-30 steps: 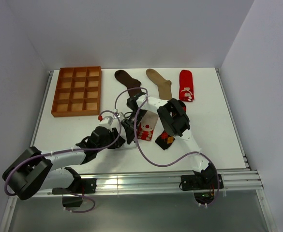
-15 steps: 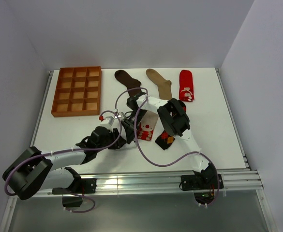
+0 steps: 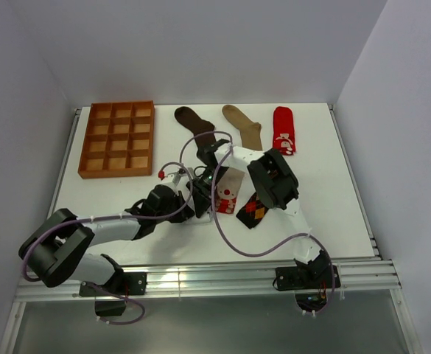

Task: Roll the socks
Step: Roll the sock at the center of the board.

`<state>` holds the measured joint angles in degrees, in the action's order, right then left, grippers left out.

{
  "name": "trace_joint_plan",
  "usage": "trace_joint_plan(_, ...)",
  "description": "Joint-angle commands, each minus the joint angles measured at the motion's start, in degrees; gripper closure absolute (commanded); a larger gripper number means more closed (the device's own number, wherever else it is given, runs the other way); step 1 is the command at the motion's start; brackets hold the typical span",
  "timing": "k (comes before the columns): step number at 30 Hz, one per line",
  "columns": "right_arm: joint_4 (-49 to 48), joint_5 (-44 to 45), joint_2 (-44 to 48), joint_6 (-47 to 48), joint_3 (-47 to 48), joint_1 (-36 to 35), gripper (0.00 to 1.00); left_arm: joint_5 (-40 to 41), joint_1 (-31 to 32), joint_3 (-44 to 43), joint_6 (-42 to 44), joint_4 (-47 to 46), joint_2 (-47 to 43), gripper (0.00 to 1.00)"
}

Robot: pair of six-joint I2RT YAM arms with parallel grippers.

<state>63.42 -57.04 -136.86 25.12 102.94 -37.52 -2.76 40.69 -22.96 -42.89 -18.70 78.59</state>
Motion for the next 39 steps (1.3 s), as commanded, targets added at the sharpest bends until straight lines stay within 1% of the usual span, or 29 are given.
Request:
trace_joint_plan(1,-13.75,11.15,7.47,0.72,-5.09,0.95,0.49,0.57,0.36,-2.78,-1.4,8.93,3.06,1.0)
trace_joint_plan(3,-16.39,13.0,12.3,0.8,-6.86,2.36,0.45,1.8,0.36,-4.36,-2.1,12.97,4.29,1.0)
trace_joint_plan(6,-21.31,14.49,19.07,0.54,-11.52,4.9,0.43,2.5,0.36,-6.92,-3.33,18.16,5.26,0.99)
trace_joint_plan(7,-22.36,14.84,20.74,0.54,-14.05,5.61,0.43,2.5,0.36,-8.05,-3.68,18.52,5.44,1.0)
trace_joint_plan(8,-25.42,15.2,24.32,0.45,-15.64,6.31,0.43,2.5,0.36,-8.67,-4.21,20.7,5.44,1.0)
trace_joint_plan(9,-27.19,16.5,26.18,0.63,-17.49,7.8,0.45,2.5,0.36,-9.38,-4.65,23.77,5.44,1.0)
trace_joint_plan(10,-29.3,17.48,28.2,0.71,-21.59,8.25,0.47,2.59,0.36,-10.6,-5.0,25.01,5.35,0.99)
trace_joint_plan(11,-33.93,18.7,32.49,0.8,-24.07,8.51,0.48,2.5,0.45,-11.14,-5.35,26.51,5.0,1.0)
trace_joint_plan(12,-36.15,19.67,34.53,1.59,-26.45,8.69,0.49,4.24,0.36,-11.75,-5.79,28.09,4.82,1.0)
trace_joint_plan(13,-38.43,20.99,36.64,1.86,-31.17,8.69,0.49,4.78,0.36,-13.06,-6.41,31.15,4.65,1.0)
trace_joint_plan(14,-42.72,21.44,40.58,2.55,-33.48,8.52,0.49,4.87,0.36,-13.6,-6.59,32.31,4.3,1.0)
trace_joint_plan(15,-44.76,22.05,42.44,3.0,-35.85,8.34,0.5,4.96,0.36,-14.12,-6.94,33.45,4.21,1.0)
trace_joint_plan(16,-48.53,24.23,45.94,3.61,-40.05,7.38,0.5,5.22,0.36,-15.09,-7.46,36.07,3.86,1.0)
trace_joint_plan(18,-52.24,27.75,49.21,6.24,-44.2,5.27,0.5,5.75,0.36,-16.06,-7.73,38.46,3.24,1.0)
trace_joint_plan(19,-54.17,31.34,50.62,7.04,-48.23,2.22,0.5,6.28,0.36,-16.93,-7.82,40.82,2.63,1.0)
trace_joint_plan(20,-57.76,33.11,53.07,8.7,-50.18,0.45,0.5,6.54,0.36,-17.38,-7.82,42.15,2.28,1.0)
trace_joint_plan(21,-59.27,34.78,53.97,9.58,-51.85,-1.31,0.5,6.81,0.36,-17.82,-7.82,43.12,2.01,1.0)
trace_joint_plan(22,-61.03,36.54,55.11,10.11,-54.74,-5.16,0.5,6.89,0.36,-18.43,-7.73,43.92,1.57,1.0)
trace_joint_plan(24,-65.42,40.15,55.64,12.05,-57.74,-8.43,0.5,6.37,0.27,-19.22,-7.47,46.03,1.57,0.99)
trace_joint_plan(26,-68.85,43.13,55.47,13.8,-59.33,-12.47,0.49,5.06,0.01,-19.58,-7.2,46.82,1.92,1.0)
trace_joint_plan(28,-71.75,45.42,55.03,14.95,-61.7,-15.03,0.47,4.0,-0.17,-19.84,-7.03,46.82,2.53,1.0)
trace_joint_plan(29,-74.81,46.39,55.03,15.74,-62.5,-17.56,0.47,3.3,-0.52,-19.93,-7.03,46.82,2.8,1.0)
trace_joint_plan(32,-79.13,49.12,54.59,16.71,-64.7,-20.74,0.47,3.29,-0.87,-20.11,-6.77,46.56,3.94,1.0)
trace_joint_plan(34,-81.95,50.79,54.33,18.19,-66.19,-23.38,0.47,1.71,-1.31,-20.37,-6.5,46.3,4.9,1.0)
trace_joint_plan(36,-83.19,52.46,53.98,19.17,-66.81,-25.92,0.46,1.1,-1.31,-20.72,-6.15,45.86,5.43,1.0)
trace_joint_plan(39,-82.93,52.03,53.36,19.35,-66.12,-27.87,0.45,0.92,-1.58,-21.6,-5.89,45.68,6.58,1.0)
